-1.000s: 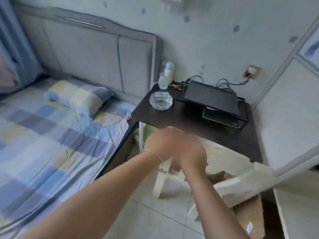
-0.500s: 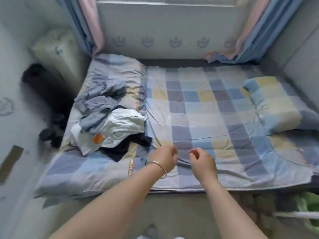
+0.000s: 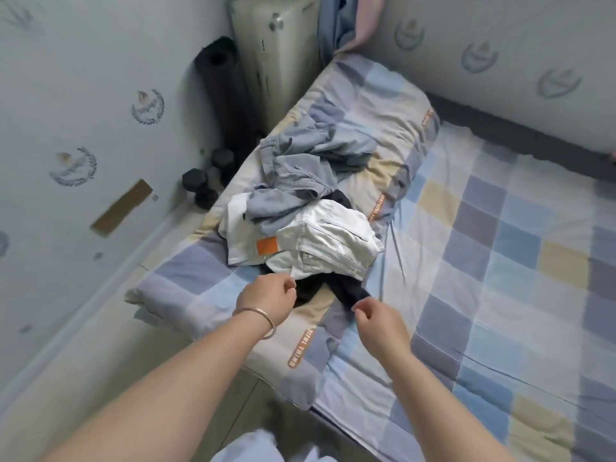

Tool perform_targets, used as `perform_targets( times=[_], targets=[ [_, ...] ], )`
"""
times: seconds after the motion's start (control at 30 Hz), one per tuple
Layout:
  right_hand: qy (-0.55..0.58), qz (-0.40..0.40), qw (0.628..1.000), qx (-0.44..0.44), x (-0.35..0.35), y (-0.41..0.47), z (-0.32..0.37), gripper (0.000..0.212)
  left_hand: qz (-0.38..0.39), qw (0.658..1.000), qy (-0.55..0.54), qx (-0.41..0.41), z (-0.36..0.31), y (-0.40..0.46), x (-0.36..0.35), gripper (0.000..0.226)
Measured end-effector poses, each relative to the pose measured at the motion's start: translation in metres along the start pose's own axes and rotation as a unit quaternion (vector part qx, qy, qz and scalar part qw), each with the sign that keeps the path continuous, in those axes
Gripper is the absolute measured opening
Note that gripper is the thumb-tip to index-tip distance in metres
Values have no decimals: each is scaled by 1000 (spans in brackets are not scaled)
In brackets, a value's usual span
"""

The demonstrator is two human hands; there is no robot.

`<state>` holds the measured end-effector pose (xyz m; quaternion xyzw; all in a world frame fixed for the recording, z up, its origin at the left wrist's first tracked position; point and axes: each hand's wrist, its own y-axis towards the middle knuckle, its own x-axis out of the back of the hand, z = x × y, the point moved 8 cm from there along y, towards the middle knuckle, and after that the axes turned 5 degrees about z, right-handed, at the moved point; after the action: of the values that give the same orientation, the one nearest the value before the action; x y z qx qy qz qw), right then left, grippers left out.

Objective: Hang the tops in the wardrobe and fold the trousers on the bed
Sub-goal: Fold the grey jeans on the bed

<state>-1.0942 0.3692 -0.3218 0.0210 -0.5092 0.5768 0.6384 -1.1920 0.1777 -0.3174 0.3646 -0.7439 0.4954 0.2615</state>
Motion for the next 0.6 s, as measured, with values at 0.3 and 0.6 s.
perform_targets(
  times=[0.3, 0.6],
  targets=[
    [-77, -11, 994, 74, -23, 180, 85, 24, -9, 997, 73, 9, 34, 198, 19, 22],
    [22, 52, 998, 1, -84, 325, 65, 17, -113, 975, 193, 0, 91, 368, -1, 66]
  ],
)
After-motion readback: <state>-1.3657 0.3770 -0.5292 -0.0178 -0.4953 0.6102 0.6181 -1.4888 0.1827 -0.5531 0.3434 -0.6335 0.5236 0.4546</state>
